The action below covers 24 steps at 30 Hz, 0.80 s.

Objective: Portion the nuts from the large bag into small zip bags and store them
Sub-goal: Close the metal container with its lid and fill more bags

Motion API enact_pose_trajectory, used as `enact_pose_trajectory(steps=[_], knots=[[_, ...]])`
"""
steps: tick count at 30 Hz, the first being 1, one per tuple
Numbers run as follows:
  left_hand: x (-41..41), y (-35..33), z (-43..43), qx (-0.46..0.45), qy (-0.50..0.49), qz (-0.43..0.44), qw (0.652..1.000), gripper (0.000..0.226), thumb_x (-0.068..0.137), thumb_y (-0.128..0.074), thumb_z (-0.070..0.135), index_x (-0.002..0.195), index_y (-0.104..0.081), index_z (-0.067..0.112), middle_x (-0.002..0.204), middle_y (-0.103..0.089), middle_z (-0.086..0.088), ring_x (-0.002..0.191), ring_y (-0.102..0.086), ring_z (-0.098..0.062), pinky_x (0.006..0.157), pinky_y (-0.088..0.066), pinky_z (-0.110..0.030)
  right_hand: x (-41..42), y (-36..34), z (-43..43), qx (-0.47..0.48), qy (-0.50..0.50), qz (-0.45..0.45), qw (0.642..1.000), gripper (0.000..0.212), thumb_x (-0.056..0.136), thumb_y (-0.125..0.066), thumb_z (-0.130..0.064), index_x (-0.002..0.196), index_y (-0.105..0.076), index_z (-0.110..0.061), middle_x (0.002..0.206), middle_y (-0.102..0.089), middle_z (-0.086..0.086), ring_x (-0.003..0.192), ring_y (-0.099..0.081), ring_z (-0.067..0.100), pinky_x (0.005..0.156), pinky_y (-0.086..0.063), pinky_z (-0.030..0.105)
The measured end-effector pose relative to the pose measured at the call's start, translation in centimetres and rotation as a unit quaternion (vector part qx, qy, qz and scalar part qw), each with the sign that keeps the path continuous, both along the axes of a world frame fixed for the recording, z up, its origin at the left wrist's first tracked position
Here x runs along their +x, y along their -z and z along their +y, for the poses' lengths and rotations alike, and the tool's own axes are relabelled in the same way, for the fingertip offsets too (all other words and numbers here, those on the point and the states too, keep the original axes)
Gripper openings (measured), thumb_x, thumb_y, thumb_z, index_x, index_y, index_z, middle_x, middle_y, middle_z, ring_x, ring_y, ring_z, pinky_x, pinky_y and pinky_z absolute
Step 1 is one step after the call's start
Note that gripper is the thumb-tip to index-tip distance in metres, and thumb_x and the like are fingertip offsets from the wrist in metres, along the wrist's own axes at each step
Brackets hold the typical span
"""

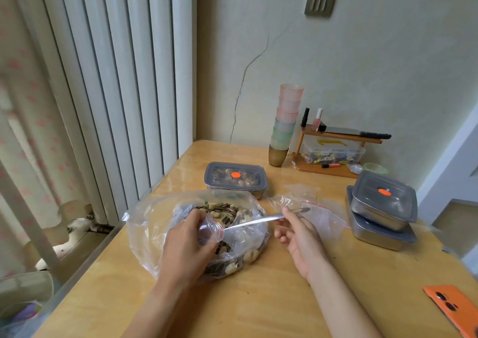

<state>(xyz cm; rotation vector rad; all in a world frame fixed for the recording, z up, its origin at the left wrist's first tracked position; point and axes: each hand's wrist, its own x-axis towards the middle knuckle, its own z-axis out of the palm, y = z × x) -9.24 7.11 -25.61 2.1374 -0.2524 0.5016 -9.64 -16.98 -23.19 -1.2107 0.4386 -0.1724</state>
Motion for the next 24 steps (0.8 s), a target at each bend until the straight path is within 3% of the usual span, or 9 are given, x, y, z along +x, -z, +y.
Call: enact_pose_trajectory(steps=[2, 5, 7, 11, 13, 17, 20, 24], knots=[[0.0, 0.0, -0.1, 0.008, -0.001, -0.004, 1.000, 0.029, 0.086, -0.079, 0.033, 0.088, -0.050, 0.034, 0.076, -0.065, 0.017, 0.070, -0.066, -0.004, 0.061, -0.055, -0.036, -0.2, 0.2, 0.1, -0.131, 0.013, -0.008, 0.991, 0.021, 0.101, -0.064, -0.026, 0.090, -0.063, -0.008, 0.060, -0.063, 0.001, 0.060, -0.056, 0.020, 0.059, -0.041, 0.029], [0.0, -0.1, -0.2, 0.010, 0.001, -0.005, 1.000, 0.028, 0.087, -0.079, 0.032, 0.089, -0.051, 0.032, 0.077, -0.065, 0.015, 0.071, -0.065, -0.006, 0.062, -0.054, -0.037, -0.5, 0.3, 0.4, -0.337, 0.059, 0.011, 0.940, 0.026, 0.098, -0.058, -0.029, 0.078, -0.064, -0.014, 0.052, -0.063, 0.002, 0.055, -0.059, 0.016, 0.061, -0.044, 0.031], [0.0, -0.1, -0.1, 0.009, 0.002, -0.004, 1.000, 0.028, 0.087, -0.078, 0.033, 0.089, -0.051, 0.031, 0.076, -0.065, 0.013, 0.070, -0.064, -0.008, 0.062, -0.054, -0.039, -0.7, 0.2, 0.6, -0.344, 0.069, -0.023, 0.936, 0.020, 0.099, -0.058, -0.027, 0.082, -0.065, -0.019, 0.054, -0.061, 0.001, 0.048, -0.056, 0.014, 0.058, -0.043, 0.030], [0.0, 0.1, -0.1, 0.001, 0.004, 0.001, 1.000, 0.029, 0.087, -0.076, 0.039, 0.088, -0.048, 0.031, 0.074, -0.066, 0.013, 0.068, -0.066, -0.008, 0.061, -0.054, -0.041, -0.6, 0.0, 0.7, -0.219, 0.033, -0.088, 0.971, 0.024, 0.104, -0.053, -0.016, 0.088, -0.069, -0.010, 0.064, -0.064, 0.010, 0.047, -0.051, 0.020, 0.047, -0.039, 0.026], [0.1, 0.1, 0.0, 0.000, 0.005, 0.004, 1.000, 0.028, 0.087, -0.076, 0.038, 0.089, -0.049, 0.032, 0.077, -0.067, 0.015, 0.069, -0.067, -0.006, 0.061, -0.055, -0.041, -0.9, -0.3, 0.8, -0.233, 0.056, -0.112, 0.964, 0.027, 0.106, -0.051, -0.018, 0.087, -0.068, -0.010, 0.065, -0.067, 0.012, 0.048, -0.057, 0.023, 0.049, -0.041, 0.030], [0.0, 0.3, 0.0, -0.002, -0.011, 0.004, 1.000, 0.026, 0.087, -0.076, 0.034, 0.090, -0.050, 0.034, 0.080, -0.065, 0.017, 0.072, -0.066, -0.004, 0.062, -0.055, -0.039, -1.9, -2.8, 1.5, -0.373, 0.112, -0.220, 0.894, 0.028, 0.110, -0.047, -0.020, 0.087, -0.064, -0.015, 0.062, -0.067, 0.005, 0.050, -0.064, 0.019, 0.055, -0.048, 0.028], [0.2, 0.4, 0.1, -0.009, -0.017, 0.007, 1.000, 0.024, 0.087, -0.074, 0.038, 0.090, -0.050, 0.034, 0.079, -0.066, 0.017, 0.071, -0.066, -0.005, 0.063, -0.055, -0.040, -1.4, -5.3, 3.0, -0.471, 0.041, -0.317, 0.822, 0.033, 0.109, -0.044, -0.029, 0.089, -0.065, -0.014, 0.069, -0.064, -0.011, 0.059, -0.067, 0.007, 0.056, -0.051, 0.022], [0.3, 0.6, 0.3, -0.001, -0.014, 0.009, 1.000, 0.024, 0.087, -0.071, 0.038, 0.090, -0.048, 0.034, 0.076, -0.065, 0.015, 0.070, -0.065, -0.007, 0.062, -0.054, -0.043, 1.0, -7.2, 5.0, -0.563, -0.036, -0.343, 0.751, 0.042, 0.107, -0.036, -0.040, 0.093, -0.065, -0.013, 0.067, -0.058, -0.009, 0.061, -0.060, 0.011, 0.058, -0.049, 0.033]])
